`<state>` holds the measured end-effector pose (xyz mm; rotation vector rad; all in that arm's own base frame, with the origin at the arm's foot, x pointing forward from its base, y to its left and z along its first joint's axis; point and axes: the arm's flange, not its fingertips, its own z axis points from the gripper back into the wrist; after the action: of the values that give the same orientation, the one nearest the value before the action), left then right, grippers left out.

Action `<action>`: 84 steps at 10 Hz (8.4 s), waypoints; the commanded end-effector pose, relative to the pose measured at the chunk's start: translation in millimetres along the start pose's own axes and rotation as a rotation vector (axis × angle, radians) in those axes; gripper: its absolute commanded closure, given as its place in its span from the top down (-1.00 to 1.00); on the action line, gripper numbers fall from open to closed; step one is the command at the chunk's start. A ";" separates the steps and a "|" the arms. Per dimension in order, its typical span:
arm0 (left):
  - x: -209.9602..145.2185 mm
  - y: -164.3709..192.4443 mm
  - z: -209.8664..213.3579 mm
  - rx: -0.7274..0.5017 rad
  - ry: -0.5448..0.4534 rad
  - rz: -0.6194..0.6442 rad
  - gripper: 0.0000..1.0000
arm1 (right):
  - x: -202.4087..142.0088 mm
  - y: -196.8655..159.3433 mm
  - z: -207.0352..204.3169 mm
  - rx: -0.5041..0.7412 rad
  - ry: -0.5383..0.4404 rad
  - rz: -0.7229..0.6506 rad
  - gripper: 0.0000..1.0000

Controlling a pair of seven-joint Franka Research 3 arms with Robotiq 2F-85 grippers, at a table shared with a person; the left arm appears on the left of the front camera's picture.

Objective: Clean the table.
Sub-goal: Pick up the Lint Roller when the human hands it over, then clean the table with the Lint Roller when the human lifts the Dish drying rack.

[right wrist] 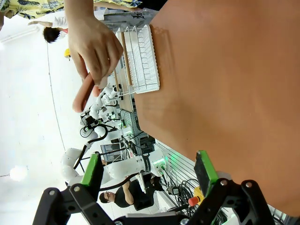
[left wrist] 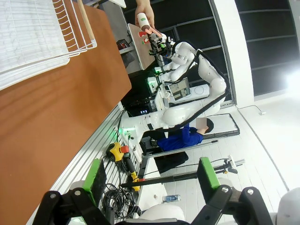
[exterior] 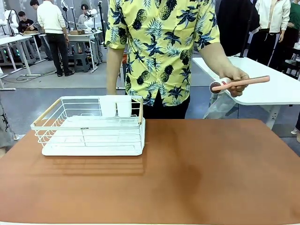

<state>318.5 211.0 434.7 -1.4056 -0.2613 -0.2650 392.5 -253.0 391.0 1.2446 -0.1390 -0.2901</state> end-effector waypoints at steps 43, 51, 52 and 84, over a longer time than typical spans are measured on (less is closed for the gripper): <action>-1.2 -0.5 1.9 0.000 -0.005 -0.002 1.00 | -60.0 146.0 -223.9 -0.046 -0.429 -0.222 0.80; -1.2 -0.5 1.9 0.000 -0.005 -0.002 1.00 | -55.6 147.3 -216.4 -0.048 -0.429 -0.231 -0.74; -1.2 -0.5 1.9 0.000 -0.005 -0.002 1.00 | -56.1 146.6 -218.3 -0.047 -0.436 -0.234 -0.90; -1.2 -0.5 1.9 0.000 -0.005 -0.002 1.00 | -58.4 147.6 -214.1 -0.059 -0.426 -0.248 -0.96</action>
<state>318.7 210.6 434.5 -1.4054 -0.2598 -0.2649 413.3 1.7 465.1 1.1265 -0.3386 -0.7695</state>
